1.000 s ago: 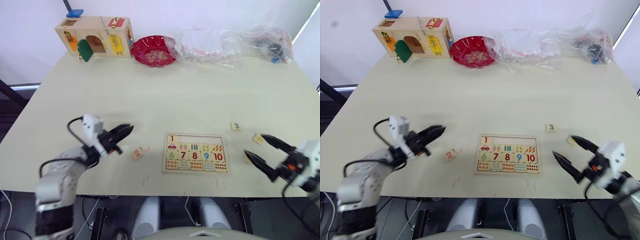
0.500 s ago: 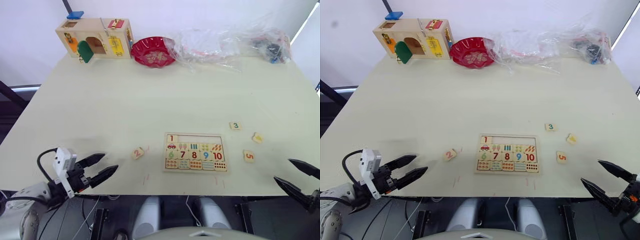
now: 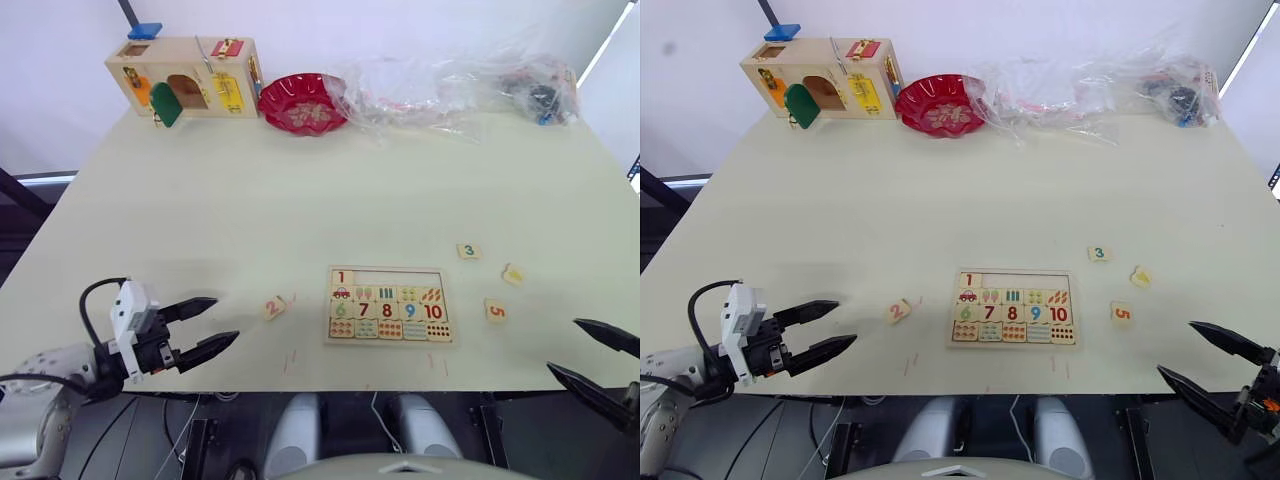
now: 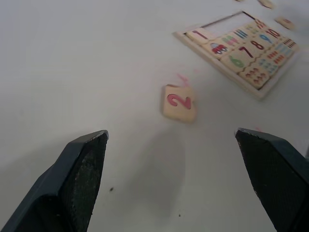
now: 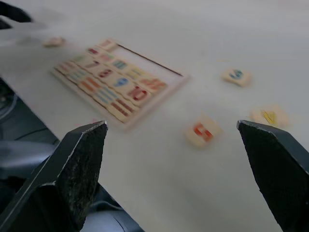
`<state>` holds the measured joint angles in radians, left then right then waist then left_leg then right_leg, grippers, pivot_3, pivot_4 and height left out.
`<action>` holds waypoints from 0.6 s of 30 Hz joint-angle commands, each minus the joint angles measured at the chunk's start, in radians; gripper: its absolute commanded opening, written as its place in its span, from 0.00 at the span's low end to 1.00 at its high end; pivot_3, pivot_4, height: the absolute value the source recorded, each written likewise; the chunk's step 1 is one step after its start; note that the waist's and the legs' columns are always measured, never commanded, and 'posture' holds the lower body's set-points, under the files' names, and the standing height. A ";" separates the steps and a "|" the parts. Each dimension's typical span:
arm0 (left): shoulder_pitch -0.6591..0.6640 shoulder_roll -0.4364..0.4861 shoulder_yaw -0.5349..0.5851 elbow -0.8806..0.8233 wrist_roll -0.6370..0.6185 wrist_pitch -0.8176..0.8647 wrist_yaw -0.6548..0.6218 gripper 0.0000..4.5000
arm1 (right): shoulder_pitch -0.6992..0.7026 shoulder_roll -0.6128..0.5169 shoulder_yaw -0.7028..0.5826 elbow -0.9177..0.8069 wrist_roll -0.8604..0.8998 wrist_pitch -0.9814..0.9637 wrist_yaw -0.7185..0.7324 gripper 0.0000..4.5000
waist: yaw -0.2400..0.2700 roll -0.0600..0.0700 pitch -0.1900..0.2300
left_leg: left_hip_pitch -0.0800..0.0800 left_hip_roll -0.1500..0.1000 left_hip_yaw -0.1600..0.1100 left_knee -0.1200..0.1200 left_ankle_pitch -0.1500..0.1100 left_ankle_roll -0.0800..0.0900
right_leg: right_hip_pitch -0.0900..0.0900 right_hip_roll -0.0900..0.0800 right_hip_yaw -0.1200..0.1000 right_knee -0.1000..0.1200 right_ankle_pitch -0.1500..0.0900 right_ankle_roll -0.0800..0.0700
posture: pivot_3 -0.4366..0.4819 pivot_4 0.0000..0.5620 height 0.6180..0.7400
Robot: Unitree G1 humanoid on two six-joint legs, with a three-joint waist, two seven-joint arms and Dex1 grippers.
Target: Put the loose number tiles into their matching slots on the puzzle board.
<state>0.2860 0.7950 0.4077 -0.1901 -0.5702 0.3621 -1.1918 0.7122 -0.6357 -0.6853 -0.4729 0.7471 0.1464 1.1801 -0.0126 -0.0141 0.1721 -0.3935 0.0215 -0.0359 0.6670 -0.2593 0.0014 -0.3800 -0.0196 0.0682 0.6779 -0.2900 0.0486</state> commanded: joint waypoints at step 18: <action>-0.225 0.073 -0.243 0.053 0.171 -0.048 -0.008 0.99 | -0.032 -0.109 -0.024 -0.168 0.078 0.053 0.086 1.00 | 0.000 0.000 0.000 | -0.001 0.000 -0.001 0.000 0.000 0.000 | 0.000 0.000 0.000 0.000 0.001 0.001 | 0.48 0.27 1.00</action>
<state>0.0726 0.8599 0.1705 -0.1021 -0.4057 0.3033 -1.2203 0.6866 -0.7378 -0.6863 -0.6140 0.8032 0.1955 1.2616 -0.0131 -0.0142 0.1723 -0.3940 0.0217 -0.0371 0.6672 -0.2593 0.0015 -0.3804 -0.0193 0.0685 0.6779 -0.2894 0.0497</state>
